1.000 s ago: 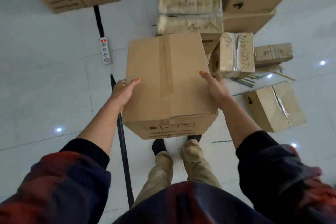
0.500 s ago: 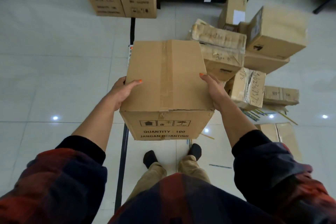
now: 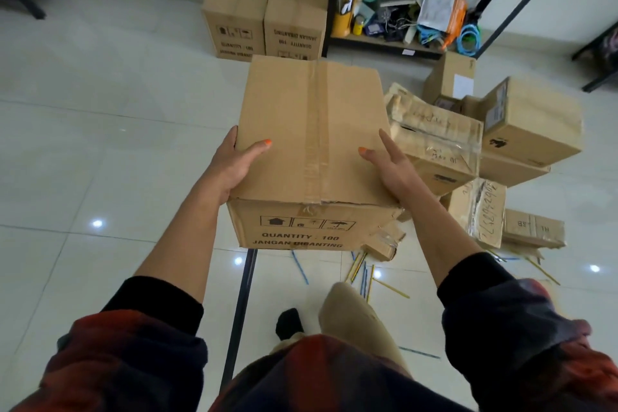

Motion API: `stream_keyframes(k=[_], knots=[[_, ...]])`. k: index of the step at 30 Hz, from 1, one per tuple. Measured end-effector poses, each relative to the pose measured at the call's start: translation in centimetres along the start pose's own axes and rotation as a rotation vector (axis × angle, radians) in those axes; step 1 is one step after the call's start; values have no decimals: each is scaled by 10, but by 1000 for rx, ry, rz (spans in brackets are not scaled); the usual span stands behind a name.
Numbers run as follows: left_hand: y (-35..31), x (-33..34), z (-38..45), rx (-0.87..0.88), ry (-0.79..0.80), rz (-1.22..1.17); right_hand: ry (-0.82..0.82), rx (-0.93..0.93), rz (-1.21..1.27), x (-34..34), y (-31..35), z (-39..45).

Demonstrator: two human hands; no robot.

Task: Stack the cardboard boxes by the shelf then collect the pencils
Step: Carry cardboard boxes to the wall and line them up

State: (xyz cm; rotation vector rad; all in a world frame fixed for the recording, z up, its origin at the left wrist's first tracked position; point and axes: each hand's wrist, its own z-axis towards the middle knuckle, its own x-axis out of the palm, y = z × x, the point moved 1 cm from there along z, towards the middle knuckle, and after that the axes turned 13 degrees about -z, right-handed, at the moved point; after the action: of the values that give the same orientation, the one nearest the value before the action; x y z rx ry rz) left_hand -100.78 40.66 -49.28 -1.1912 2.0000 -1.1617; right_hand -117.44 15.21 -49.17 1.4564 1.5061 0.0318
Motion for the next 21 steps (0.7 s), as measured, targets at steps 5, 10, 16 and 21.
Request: stream_keyframes(k=[5,10,16,21], knots=[[-19,-14,23,62,-14,177,-116,-37,-302,10,48,30],[-40,-31,64,58,-83,268,-123,-88,-390,17,91,75],[-65,-66,98,74,-191,278,-88,-92,-444,29,153,113],[-93,-113,131,108,-256,245,-53,-125,-488,51,221,139]])
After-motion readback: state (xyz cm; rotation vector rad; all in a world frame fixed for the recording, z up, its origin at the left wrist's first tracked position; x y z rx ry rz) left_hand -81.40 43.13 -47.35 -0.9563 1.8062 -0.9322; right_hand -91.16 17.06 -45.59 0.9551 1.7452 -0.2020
